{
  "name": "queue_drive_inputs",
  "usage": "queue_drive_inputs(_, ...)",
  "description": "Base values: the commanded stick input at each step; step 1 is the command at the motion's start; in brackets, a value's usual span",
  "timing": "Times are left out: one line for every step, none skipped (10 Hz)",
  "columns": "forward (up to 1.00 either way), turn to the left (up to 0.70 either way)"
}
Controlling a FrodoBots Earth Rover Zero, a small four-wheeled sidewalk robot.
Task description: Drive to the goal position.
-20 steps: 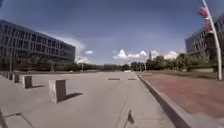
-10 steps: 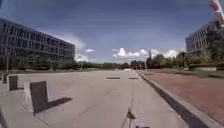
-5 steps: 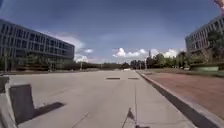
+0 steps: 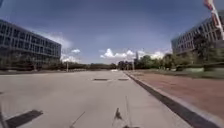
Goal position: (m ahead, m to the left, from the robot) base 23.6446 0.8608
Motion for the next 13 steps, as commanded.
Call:
queue_drive_inputs(0.70, 0.00)
queue_drive_inputs(0.70, 0.00)
queue_drive_inputs(0.70, 0.00)
queue_drive_inputs(0.70, 0.00)
queue_drive_inputs(0.70, 0.00)
queue_drive_inputs(0.70, 0.00)
queue_drive_inputs(0.70, 0.00)
queue_drive_inputs(0.70, 0.00)
queue_drive_inputs(0.70, 0.20)
queue_drive_inputs(0.70, 0.35)
queue_drive_inputs(0.70, 0.35)
queue_drive_inputs(0.70, 0.08)
queue_drive_inputs(0.70, 0.00)
